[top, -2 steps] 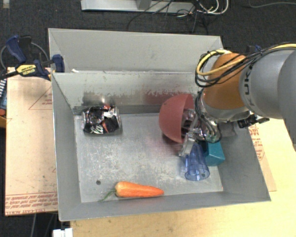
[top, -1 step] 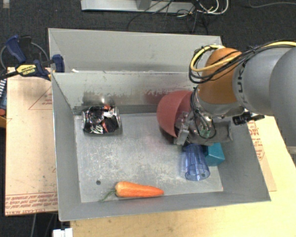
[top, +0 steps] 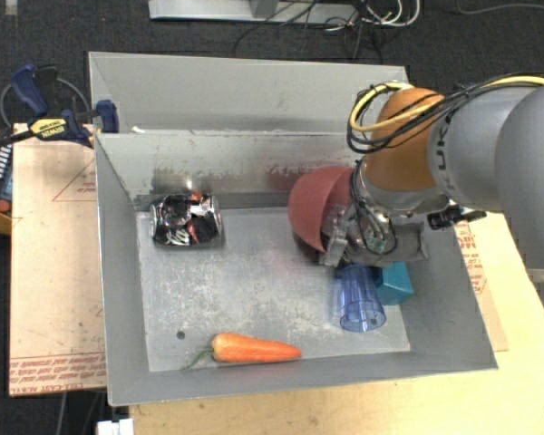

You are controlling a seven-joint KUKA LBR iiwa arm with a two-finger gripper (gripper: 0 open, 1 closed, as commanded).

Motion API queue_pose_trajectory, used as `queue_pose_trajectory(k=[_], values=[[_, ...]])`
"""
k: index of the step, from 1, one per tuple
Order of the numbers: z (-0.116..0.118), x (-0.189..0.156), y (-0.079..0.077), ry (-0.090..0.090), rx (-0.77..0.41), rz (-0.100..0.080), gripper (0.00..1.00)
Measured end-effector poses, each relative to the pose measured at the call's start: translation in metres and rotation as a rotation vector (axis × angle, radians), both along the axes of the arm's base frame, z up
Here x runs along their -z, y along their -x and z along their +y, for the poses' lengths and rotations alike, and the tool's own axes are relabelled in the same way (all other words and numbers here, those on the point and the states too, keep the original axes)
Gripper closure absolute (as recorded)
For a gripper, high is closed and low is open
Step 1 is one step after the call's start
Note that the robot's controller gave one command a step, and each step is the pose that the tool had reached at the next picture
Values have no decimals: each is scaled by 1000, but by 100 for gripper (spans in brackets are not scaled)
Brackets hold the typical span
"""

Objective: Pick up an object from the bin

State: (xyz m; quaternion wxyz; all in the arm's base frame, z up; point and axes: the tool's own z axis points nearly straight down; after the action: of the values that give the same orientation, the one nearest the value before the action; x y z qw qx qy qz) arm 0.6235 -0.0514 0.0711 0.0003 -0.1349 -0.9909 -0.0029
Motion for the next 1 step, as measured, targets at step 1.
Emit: queue_pose_trajectory(k=[1], values=[[0, -2, 1, 0, 0, 2, 100]])
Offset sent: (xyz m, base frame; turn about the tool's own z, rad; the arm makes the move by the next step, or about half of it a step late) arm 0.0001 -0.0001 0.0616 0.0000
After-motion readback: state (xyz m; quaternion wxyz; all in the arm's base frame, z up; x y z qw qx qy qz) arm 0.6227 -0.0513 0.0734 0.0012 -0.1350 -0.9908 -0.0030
